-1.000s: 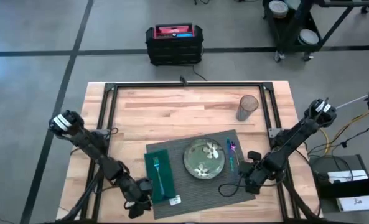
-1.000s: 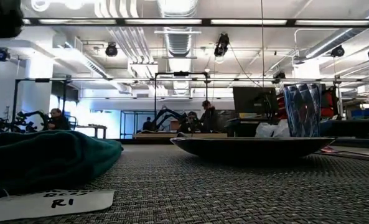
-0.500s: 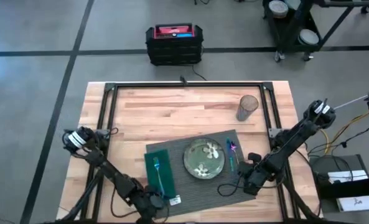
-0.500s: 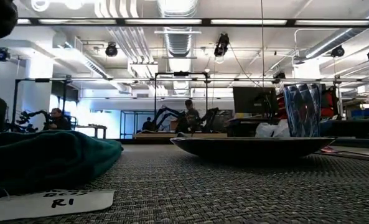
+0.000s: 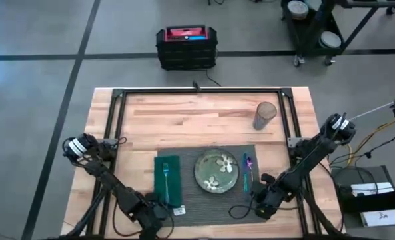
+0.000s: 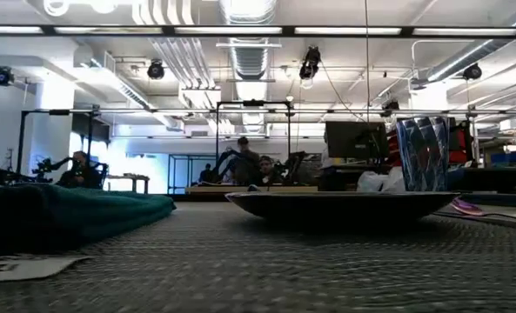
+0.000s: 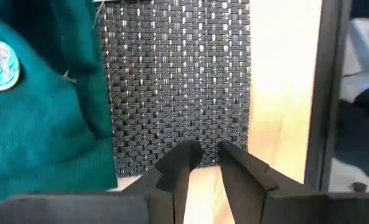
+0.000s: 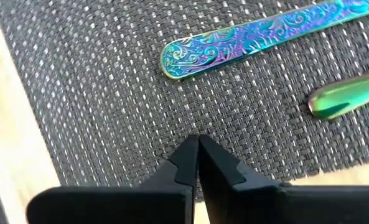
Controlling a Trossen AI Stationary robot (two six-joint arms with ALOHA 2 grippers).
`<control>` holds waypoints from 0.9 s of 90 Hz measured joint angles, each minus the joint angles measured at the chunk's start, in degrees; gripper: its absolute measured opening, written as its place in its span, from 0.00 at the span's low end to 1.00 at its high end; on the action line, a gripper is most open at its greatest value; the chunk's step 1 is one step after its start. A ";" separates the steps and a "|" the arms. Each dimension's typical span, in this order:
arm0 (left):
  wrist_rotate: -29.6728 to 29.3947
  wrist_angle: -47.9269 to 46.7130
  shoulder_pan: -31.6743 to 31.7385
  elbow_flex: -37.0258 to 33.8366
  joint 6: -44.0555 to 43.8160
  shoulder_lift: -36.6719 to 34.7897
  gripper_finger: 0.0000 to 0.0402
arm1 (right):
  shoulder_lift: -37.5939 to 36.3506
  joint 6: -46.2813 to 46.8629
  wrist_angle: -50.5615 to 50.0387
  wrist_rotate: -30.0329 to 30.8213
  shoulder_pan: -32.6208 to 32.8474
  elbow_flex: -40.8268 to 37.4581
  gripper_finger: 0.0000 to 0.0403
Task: Set table place
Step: Adjust the gray place mat, then adjust the iridescent blue knife
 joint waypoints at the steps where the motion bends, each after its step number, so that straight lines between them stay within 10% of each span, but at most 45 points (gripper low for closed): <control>1: 0.11 -0.24 -0.10 0.00 -0.11 -0.01 0.19 | 0.25 -0.23 -0.03 -0.01 -0.02 0.30 0.00; 66: 1.16 -3.30 -4.09 -0.28 -7.85 -3.97 0.19 | 2.90 -6.88 -5.16 0.52 -2.51 8.97 0.00; 81: -4.99 -4.09 -4.19 -0.39 -8.30 -9.72 0.19 | 1.73 -12.00 -11.68 10.73 -4.75 12.74 0.00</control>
